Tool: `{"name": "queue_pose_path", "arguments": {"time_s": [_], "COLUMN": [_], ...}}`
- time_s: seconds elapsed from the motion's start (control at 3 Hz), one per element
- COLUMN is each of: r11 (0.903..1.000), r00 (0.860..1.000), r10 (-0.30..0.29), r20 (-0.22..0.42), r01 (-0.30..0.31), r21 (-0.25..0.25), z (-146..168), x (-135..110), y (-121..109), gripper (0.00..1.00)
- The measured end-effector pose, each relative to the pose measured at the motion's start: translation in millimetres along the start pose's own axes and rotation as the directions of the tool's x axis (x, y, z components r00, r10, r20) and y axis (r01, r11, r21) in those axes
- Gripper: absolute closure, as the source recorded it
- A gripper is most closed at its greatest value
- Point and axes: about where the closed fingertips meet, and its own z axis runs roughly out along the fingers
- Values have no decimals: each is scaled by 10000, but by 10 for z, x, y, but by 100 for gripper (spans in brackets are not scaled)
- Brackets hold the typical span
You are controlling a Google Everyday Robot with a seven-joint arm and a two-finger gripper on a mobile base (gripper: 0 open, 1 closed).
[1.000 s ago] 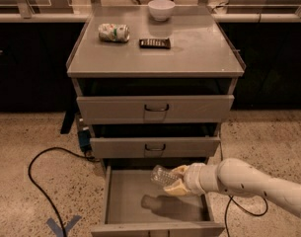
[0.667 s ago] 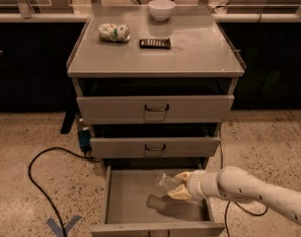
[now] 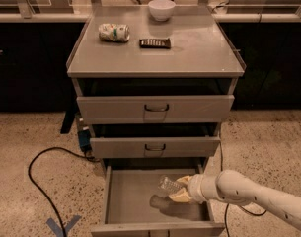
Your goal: Place water bottle into bottom drawer
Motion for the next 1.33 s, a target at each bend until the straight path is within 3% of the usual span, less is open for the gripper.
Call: {"name": "queue_pose_path", "arguments": {"time_s": [0.33,0.67,1.0,1.33], "r11": [9998,9970,9936,9951], "r00": [10000,9999,9983,9882], "r10": [21,-162,-389,-46], "r20": [39,37,-432,-1531], "r01": [-20,165,340,-106], "r21": [-207,-751,-1079,-987], "z": [274,834,1267,1466], "x": [88,199,372,730], "y": [-34,-102,-144,-303], "gripper": [100,100,100,100]}}
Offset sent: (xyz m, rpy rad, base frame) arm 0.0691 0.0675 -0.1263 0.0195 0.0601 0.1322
